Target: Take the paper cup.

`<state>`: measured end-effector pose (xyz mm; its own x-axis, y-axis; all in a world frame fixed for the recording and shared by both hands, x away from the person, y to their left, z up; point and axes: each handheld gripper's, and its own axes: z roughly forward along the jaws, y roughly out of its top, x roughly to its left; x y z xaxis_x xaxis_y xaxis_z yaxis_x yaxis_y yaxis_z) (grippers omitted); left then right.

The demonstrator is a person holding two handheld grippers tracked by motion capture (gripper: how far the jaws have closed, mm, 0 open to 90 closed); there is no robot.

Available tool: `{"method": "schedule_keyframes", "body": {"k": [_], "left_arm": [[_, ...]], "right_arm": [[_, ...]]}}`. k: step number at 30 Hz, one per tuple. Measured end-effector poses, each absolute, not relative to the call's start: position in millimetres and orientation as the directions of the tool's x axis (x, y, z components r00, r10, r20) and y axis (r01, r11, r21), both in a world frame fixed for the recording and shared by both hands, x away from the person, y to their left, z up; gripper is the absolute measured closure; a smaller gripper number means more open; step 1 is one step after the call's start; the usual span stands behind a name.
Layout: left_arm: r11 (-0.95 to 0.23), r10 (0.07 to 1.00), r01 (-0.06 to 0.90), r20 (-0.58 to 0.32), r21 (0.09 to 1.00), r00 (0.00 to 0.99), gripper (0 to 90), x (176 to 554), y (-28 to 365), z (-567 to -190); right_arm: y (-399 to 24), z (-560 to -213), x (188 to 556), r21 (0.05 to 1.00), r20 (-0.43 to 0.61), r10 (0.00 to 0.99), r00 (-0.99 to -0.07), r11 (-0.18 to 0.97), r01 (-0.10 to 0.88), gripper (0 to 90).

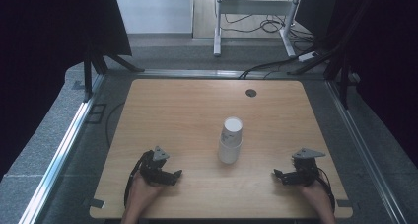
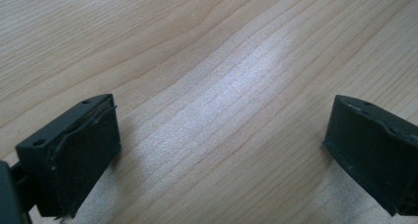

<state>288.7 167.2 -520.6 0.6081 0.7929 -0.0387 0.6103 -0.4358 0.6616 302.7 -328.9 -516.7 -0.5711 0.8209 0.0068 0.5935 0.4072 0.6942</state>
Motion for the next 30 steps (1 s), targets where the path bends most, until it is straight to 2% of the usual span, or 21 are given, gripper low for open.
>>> {"method": "schedule_keyframes", "body": {"k": [15, 30], "left_arm": [[-0.436, 0.783, 0.589, -0.036, 0.681, 0.621, 1.6, 288.6, 168.4, -513.7], [-0.47, 0.73, 0.536, -0.032, 0.701, 0.682, 3.6, 291.8, 160.6, -504.7]], "right_arm": [[-333.5, -511.3, 303.1, 0.695, 0.036, 0.805, -0.592, 0.405, 0.594, 3.7], [-328.9, -492.5, 304.4, 0.706, 0.035, 0.761, -0.647, 0.439, 0.555, 3.8]]}}
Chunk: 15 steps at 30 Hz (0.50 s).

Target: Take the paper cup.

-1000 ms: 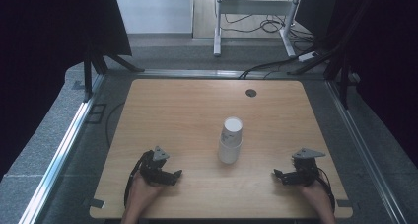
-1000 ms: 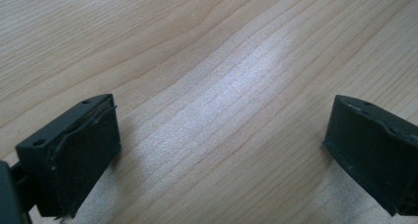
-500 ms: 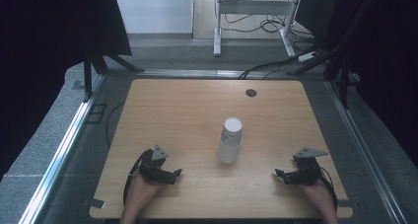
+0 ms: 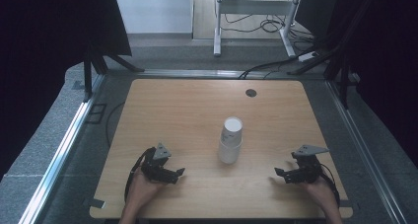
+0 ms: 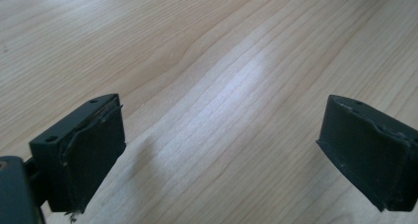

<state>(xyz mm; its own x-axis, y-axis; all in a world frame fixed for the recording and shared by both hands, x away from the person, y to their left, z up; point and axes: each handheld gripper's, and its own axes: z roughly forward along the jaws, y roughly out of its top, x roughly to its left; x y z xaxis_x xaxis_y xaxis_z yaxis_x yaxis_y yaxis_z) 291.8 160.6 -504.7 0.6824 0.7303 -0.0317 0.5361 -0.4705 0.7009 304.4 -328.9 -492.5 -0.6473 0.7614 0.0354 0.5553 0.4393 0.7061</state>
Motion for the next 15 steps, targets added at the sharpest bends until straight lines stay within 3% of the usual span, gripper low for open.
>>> {"method": "schedule_keyframes", "body": {"k": [15], "left_arm": [[-0.493, 0.693, 0.498, -0.023, 0.713, 0.72, 5.1, 297.1, 149.1, -495.2]], "right_arm": [[-320.5, -465.2, 310.1, 0.679, 0.024, 0.717, -0.697, 0.5, 0.538, 5.1]]}}
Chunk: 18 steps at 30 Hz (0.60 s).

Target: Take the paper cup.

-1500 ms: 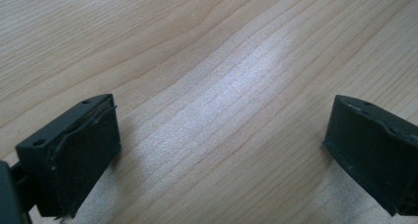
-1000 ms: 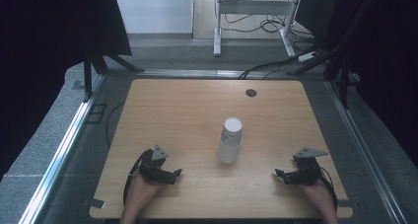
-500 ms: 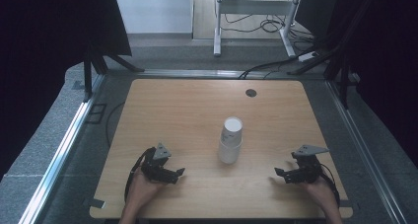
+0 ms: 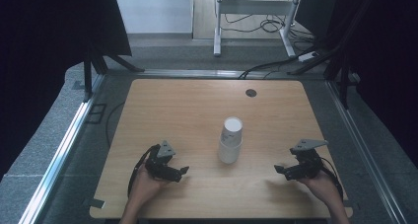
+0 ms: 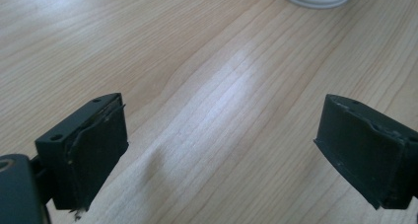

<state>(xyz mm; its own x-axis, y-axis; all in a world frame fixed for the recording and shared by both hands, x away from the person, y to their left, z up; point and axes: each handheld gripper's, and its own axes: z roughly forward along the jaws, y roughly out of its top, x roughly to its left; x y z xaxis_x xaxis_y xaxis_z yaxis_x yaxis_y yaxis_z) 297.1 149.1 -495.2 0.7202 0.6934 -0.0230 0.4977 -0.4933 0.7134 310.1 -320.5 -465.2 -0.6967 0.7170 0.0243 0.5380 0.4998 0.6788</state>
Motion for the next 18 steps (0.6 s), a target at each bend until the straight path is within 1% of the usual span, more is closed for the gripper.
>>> {"method": "schedule_keyframes", "body": {"k": [7, 18], "left_arm": [[-0.498, 0.664, 0.473, -0.031, 0.727, 0.747, 5.3, 300.3, 141.3, -486.9], [-0.509, 0.633, 0.448, -0.032, 0.735, 0.773, 5.4, 305.8, 130.0, -479.3]], "right_arm": [[-315.2, -452.2, 313.5, 0.661, 0.046, 0.699, -0.713, 0.514, 0.546, 6.2], [-307.2, -434.6, 318.3, 0.638, 0.046, 0.662, -0.748, 0.556, 0.532, 7.2]]}}
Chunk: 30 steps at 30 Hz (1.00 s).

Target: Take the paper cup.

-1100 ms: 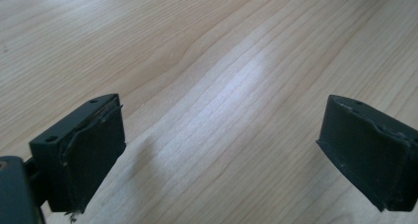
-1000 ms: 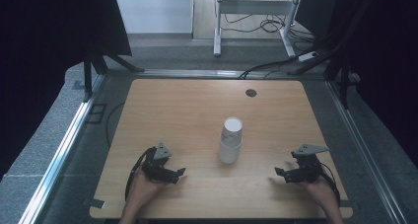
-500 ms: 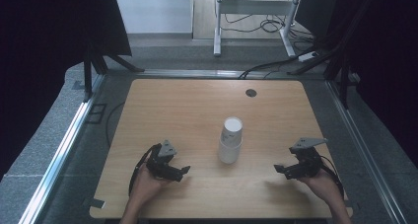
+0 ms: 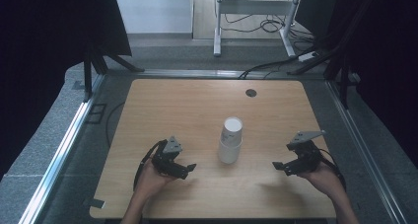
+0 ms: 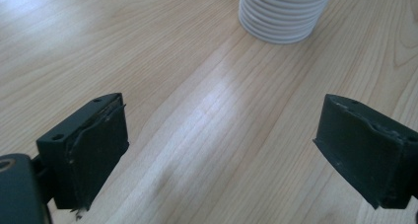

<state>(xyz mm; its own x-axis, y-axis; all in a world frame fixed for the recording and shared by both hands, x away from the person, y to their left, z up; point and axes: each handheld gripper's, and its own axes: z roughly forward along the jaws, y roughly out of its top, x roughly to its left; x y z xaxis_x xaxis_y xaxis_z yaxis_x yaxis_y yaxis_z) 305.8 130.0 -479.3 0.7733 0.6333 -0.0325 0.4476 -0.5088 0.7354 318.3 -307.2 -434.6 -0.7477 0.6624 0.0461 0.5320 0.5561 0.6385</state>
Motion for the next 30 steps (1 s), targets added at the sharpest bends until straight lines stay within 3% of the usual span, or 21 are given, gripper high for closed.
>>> {"method": "schedule_keyframes", "body": {"k": [30], "left_arm": [[-0.542, 0.556, 0.393, -0.034, 0.743, 0.831, 5.6, 322.1, 96.1, -468.9]], "right_arm": [[-264.2, -390.5, 331.1, 0.566, 0.008, 0.559, -0.829, 0.681, 0.464, 9.0]]}}
